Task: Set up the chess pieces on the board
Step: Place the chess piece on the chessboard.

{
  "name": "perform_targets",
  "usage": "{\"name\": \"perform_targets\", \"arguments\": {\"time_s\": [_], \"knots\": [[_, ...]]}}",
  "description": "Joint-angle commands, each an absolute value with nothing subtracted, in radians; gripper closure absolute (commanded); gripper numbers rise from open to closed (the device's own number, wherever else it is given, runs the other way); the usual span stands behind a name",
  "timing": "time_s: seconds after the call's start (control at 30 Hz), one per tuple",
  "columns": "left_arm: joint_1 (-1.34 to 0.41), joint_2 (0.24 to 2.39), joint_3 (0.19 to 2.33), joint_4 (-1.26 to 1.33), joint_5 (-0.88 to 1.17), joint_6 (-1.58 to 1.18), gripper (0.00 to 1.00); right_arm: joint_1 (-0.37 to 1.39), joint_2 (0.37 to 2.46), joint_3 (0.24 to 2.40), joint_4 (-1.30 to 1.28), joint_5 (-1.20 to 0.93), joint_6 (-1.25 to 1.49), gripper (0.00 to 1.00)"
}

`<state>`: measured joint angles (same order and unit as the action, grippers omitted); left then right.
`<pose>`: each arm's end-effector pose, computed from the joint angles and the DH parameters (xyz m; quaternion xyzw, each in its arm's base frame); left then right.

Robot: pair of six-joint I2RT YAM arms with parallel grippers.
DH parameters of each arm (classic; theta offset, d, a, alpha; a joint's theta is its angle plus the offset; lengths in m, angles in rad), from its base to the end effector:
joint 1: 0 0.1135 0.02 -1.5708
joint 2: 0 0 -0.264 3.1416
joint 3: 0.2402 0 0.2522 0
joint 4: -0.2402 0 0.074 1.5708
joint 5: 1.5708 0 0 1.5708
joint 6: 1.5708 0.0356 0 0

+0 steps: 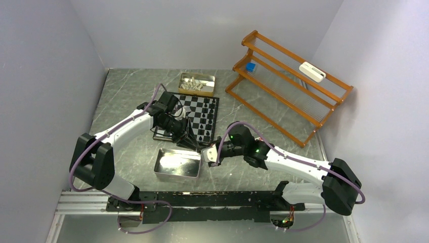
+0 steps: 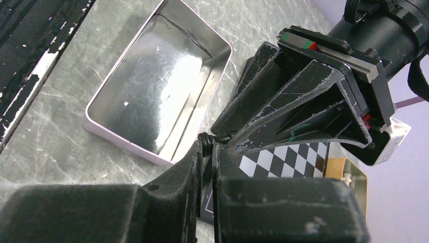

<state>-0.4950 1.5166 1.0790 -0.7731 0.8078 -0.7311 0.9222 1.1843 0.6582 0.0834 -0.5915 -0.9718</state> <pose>0.2410 -0.1593 0.2354 0.0367 -0.9067 0.4110 0.0878 0.1388 0.2160 0.2425 -0.7472 0.3457 0.2336 0.5174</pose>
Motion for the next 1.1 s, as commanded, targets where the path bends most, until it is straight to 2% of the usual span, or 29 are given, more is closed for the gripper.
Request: {"name": "perform_targets", "arguments": {"time_s": [0.0,0.17,0.3,0.43,0.6,0.7,0.9,1.07], "knots": [[-0.504,1.502,1.076,-0.765,0.805,-0.737,0.70,0.923,1.167,0.674,0.078,-0.606,-0.989,0.98],[-0.505,1.507,1.081,-0.766,0.802,-0.739,0.66,0.925,1.166,0.670,0.074,-0.612,-0.994,0.98],[-0.504,1.504,1.078,-0.767,0.801,-0.741,0.67,0.928,1.161,0.666,0.078,-0.608,-0.994,0.99],[-0.505,1.498,1.063,-0.751,0.805,-0.752,0.76,0.929,1.161,0.666,0.073,-0.610,-0.999,0.98],[-0.505,1.498,1.072,-0.737,0.798,-0.759,0.83,0.931,1.161,0.662,0.073,-0.611,-0.994,0.96],[-0.505,1.504,1.092,-0.742,0.780,-0.743,0.84,0.931,1.157,0.655,0.089,-0.606,-0.969,0.87],[-0.506,1.506,1.136,-0.716,0.690,-0.721,0.87,0.930,1.107,0.622,0.150,-0.568,-0.807,0.55],[-0.546,1.512,1.185,-0.705,0.517,-0.668,0.88,0.928,0.992,0.545,0.275,-0.404,-0.461,0.46]]}}
